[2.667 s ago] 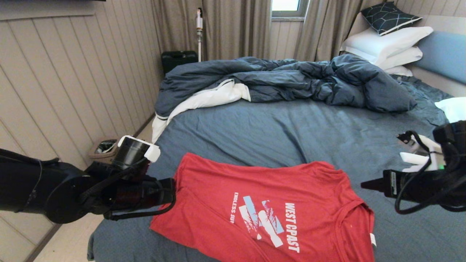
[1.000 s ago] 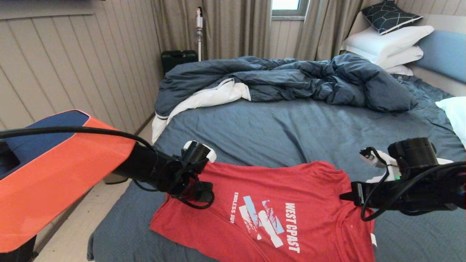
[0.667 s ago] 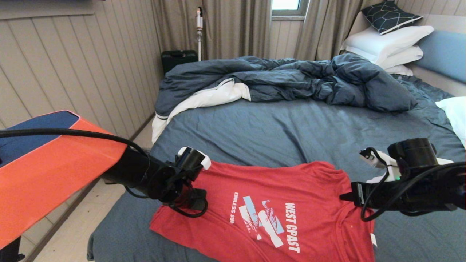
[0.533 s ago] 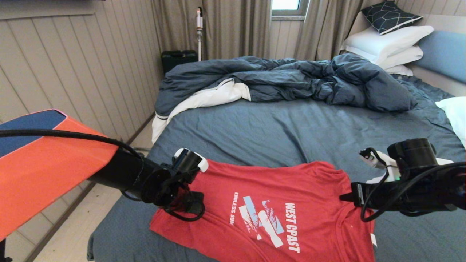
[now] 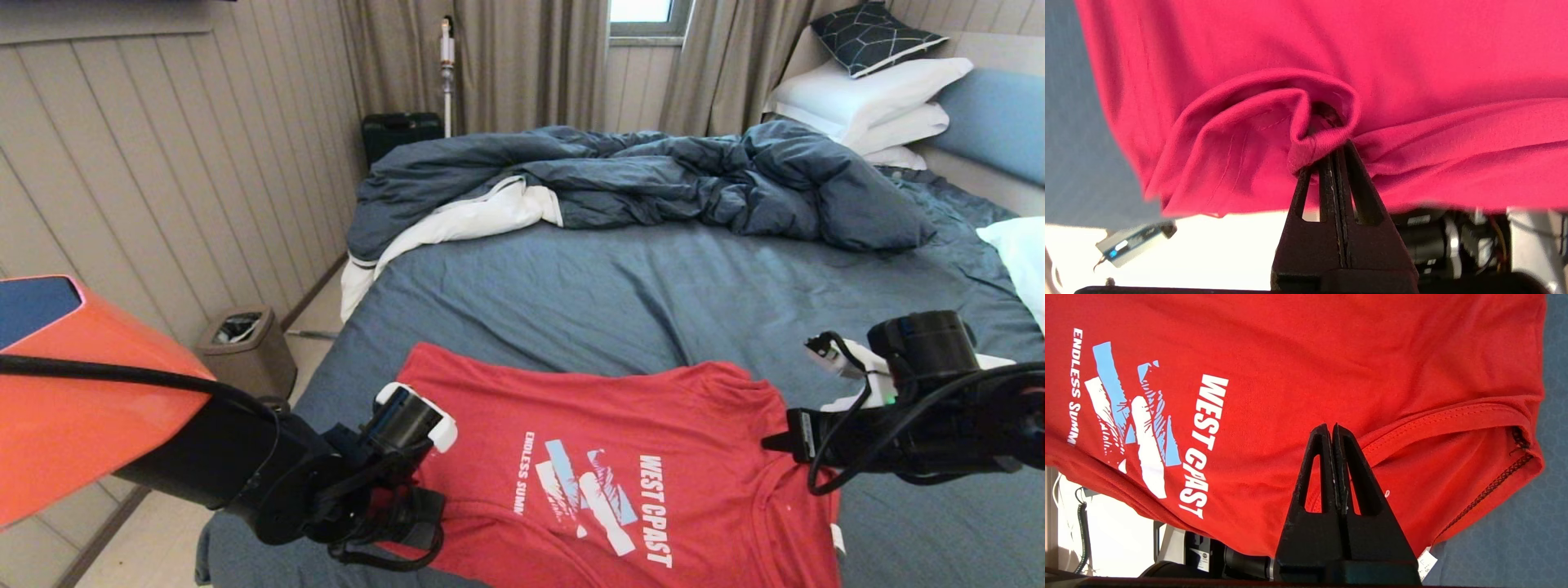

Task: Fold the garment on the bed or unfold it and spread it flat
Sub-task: Unford the red T-shirt

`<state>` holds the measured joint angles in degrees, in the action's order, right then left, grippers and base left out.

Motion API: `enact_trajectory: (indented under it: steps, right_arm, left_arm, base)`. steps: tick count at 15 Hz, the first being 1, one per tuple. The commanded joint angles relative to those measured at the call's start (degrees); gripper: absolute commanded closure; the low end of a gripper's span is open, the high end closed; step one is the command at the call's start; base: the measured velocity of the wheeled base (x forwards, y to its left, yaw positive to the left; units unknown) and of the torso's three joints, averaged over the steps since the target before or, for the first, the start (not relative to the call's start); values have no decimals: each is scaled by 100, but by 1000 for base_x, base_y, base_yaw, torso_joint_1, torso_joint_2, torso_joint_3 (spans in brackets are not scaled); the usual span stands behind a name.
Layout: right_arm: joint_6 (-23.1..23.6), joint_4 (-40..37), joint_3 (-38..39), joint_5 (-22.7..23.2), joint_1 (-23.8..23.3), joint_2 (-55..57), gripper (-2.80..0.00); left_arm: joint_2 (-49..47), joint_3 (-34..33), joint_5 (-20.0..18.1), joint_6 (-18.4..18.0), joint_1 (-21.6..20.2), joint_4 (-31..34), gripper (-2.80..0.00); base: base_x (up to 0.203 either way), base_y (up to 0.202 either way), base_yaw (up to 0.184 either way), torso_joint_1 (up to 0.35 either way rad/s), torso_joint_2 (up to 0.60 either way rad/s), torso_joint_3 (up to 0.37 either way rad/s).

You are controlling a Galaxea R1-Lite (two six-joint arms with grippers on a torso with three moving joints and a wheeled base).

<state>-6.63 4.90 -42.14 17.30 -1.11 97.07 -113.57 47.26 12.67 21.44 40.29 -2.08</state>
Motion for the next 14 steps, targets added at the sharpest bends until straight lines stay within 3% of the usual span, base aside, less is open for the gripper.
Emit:
enact_trajectory:
  steps: [1,9,11,14]
  right_arm:
    - [-5,11,4,10,-3,13,0]
    - [-5,2,22,10,-3,13,0]
    - [-5,2,31,2,5,13,0]
    - [-5,2,31,2,5,13,0]
  left_arm:
    - [222,-246,8,24,16,-15,0]
    - [1200,-1363,-42,-11,103,-134,0]
    - [1293,-1237,-41,-53,128,-140,0]
    - [1171,-518,-46,-89,30,-135,0]
  base:
    - [0,0,0,0,0,0]
    - [0,0,0,0,0,0]
    - [0,0,0,0,0,0]
    - [0,0,0,0,0,0]
